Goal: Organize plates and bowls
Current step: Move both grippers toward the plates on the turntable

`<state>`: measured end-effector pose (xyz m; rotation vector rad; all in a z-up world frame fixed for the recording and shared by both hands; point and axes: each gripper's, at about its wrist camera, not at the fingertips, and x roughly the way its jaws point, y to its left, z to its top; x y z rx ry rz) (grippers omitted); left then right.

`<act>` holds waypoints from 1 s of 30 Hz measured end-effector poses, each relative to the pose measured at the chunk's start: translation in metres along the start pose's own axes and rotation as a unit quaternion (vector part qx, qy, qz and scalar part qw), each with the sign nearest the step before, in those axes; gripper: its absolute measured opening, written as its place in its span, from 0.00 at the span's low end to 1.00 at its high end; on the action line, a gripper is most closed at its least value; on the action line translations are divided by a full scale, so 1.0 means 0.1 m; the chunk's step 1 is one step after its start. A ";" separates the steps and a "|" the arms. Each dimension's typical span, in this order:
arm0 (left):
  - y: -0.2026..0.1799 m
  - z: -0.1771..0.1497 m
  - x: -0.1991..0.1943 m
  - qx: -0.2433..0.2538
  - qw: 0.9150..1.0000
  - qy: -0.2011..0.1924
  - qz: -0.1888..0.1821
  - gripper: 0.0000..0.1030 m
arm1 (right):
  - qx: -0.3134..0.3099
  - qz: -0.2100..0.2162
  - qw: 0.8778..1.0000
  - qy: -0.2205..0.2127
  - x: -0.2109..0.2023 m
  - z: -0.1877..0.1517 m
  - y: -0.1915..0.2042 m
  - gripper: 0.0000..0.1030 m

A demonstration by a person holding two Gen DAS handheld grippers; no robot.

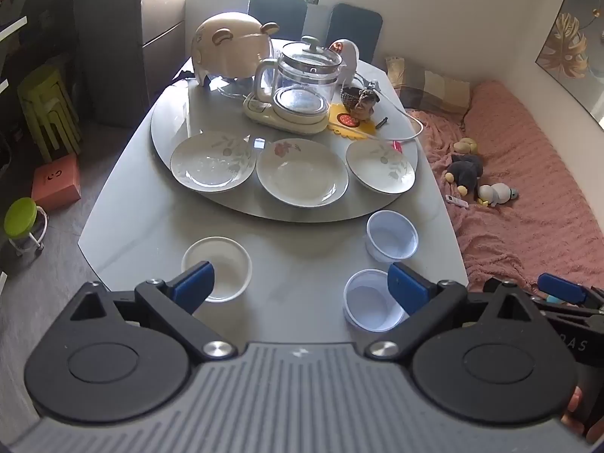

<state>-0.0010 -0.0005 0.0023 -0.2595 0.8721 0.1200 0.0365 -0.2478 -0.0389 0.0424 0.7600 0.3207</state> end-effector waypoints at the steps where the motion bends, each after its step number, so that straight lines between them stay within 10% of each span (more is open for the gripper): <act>1: 0.00 0.01 -0.01 0.004 1.000 -0.003 0.000 0.97 | 0.000 0.002 1.000 0.002 0.00 0.00 0.00 1.00; 30: -0.03 -0.03 -0.21 0.040 0.999 -0.032 0.001 0.97 | 0.004 -0.015 0.999 -0.029 -0.12 -0.03 0.14 1.00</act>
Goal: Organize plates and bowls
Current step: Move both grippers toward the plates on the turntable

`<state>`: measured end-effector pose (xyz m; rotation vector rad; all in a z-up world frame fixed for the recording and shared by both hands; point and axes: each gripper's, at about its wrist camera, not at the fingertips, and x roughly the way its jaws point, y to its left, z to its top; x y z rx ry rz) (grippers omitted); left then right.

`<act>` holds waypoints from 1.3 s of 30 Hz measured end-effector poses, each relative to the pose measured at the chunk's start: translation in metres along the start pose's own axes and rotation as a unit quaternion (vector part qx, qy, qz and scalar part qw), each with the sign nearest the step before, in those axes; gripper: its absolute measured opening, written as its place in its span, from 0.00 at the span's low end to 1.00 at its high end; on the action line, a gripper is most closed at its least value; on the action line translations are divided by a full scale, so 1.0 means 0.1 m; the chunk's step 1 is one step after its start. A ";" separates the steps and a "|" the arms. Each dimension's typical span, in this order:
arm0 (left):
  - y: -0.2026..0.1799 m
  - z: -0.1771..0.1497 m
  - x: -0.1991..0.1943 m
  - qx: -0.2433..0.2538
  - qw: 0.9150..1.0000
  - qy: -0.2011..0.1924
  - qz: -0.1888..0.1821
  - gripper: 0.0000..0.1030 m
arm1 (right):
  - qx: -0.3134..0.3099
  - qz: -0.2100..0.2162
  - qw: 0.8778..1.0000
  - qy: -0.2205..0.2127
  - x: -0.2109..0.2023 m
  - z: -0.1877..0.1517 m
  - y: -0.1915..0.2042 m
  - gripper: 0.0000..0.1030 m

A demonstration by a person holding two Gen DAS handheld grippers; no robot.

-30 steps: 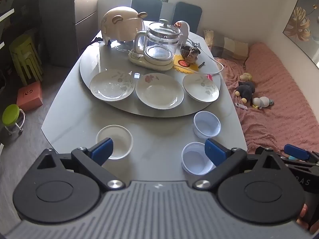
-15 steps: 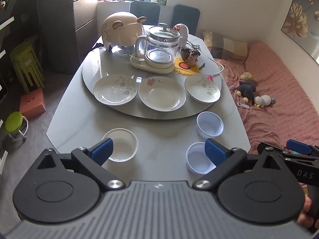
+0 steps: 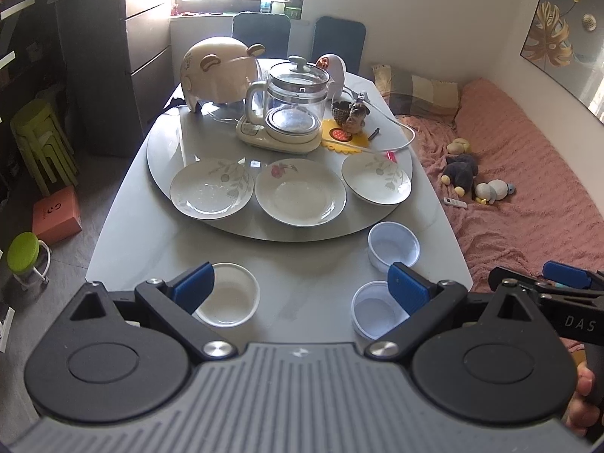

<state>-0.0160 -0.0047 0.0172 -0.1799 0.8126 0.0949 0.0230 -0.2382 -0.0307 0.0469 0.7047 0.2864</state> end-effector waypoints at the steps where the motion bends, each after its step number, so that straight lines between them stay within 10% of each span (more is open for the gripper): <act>1: 0.01 0.02 0.01 -0.001 1.000 0.000 -0.002 0.97 | 0.005 0.000 1.000 0.001 0.02 0.02 -0.03 1.00; 39: -0.02 0.11 0.06 0.020 0.999 -0.016 -0.029 0.97 | 0.039 -0.036 0.998 -0.025 -0.07 0.03 -0.02 1.00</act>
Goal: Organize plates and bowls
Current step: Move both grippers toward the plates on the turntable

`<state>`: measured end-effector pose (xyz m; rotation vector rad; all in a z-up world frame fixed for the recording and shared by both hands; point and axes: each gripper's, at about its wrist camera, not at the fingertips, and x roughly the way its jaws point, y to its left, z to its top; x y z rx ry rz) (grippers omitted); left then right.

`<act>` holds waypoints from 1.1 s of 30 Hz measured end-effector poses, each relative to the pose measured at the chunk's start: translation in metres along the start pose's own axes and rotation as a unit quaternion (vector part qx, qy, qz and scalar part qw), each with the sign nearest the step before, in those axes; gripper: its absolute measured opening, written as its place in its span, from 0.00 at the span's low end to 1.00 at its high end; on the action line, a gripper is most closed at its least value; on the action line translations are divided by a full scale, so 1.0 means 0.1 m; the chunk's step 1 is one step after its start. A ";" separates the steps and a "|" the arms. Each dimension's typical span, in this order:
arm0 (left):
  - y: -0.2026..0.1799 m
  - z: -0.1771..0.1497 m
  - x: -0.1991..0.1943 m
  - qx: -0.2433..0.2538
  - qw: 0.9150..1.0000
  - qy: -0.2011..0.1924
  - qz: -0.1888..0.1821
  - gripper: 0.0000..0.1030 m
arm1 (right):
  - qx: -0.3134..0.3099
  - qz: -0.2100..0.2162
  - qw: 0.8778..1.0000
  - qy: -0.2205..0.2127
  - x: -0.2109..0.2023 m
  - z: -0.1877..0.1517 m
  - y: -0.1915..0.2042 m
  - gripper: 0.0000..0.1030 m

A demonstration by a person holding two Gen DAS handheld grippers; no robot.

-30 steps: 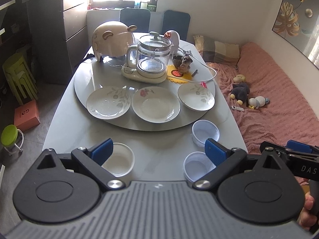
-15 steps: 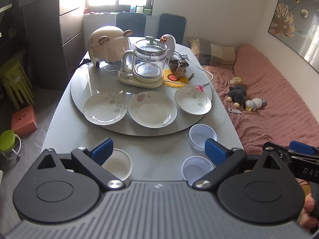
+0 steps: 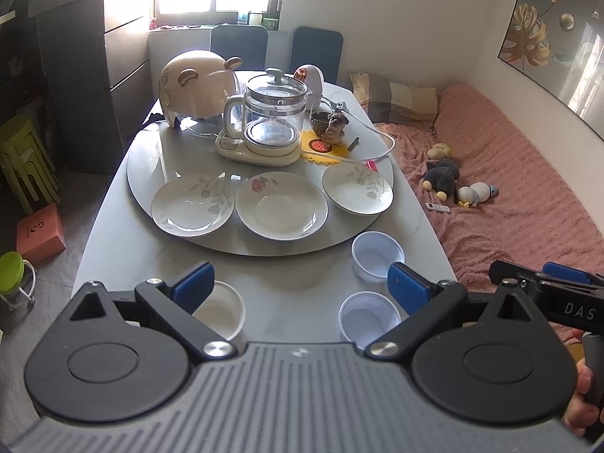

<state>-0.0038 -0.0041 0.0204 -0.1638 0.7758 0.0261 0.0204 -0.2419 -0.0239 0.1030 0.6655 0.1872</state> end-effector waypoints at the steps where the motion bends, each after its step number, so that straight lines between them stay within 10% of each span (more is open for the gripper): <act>1: 0.00 0.00 -0.01 0.001 1.000 0.000 0.000 0.97 | -0.003 0.000 1.000 0.000 -0.01 -0.01 0.02 1.00; 33: -0.08 -0.12 0.11 -0.031 0.999 0.024 -0.008 0.97 | 0.002 0.000 1.000 0.001 0.01 -0.09 -0.06 1.00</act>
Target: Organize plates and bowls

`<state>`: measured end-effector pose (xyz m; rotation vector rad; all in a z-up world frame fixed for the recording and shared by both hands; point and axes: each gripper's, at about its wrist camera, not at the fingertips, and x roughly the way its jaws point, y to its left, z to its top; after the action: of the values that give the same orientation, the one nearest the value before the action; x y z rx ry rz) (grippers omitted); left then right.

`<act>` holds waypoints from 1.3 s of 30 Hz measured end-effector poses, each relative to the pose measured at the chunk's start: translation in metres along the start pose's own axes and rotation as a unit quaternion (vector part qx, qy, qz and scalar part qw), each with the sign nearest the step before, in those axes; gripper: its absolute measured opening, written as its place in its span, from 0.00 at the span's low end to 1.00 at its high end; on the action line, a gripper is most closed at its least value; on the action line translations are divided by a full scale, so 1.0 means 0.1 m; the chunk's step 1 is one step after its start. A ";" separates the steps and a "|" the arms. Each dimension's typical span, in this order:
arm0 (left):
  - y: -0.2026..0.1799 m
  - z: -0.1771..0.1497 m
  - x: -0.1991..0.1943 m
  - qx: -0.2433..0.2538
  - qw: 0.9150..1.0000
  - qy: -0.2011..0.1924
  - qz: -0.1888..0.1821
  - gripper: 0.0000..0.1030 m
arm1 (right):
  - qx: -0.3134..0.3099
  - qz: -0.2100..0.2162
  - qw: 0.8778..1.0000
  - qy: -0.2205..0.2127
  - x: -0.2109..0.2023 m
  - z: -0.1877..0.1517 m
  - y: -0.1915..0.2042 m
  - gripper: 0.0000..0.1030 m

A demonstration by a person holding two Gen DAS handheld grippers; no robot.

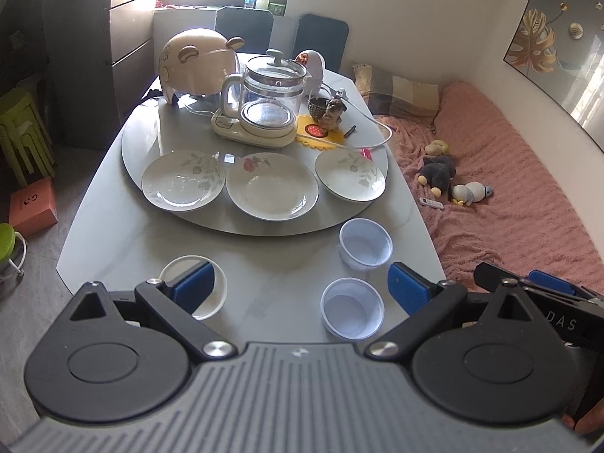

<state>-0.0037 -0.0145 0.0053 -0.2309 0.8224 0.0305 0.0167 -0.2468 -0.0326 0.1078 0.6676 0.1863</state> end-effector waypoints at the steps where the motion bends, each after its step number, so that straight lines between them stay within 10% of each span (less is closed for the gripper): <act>1: -0.01 -0.01 0.01 -0.001 1.000 0.003 0.001 0.97 | 0.001 0.000 1.000 0.002 0.01 -0.01 -0.02 1.00; 39: -0.92 0.05 0.73 0.007 0.998 -0.024 0.056 0.97 | -0.030 0.051 0.997 -0.045 0.39 0.24 -0.91 1.00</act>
<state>0.0605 -0.1076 -0.0268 -0.1704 0.7868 0.1347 0.0745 -0.3283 -0.0521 0.0929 0.5659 0.2967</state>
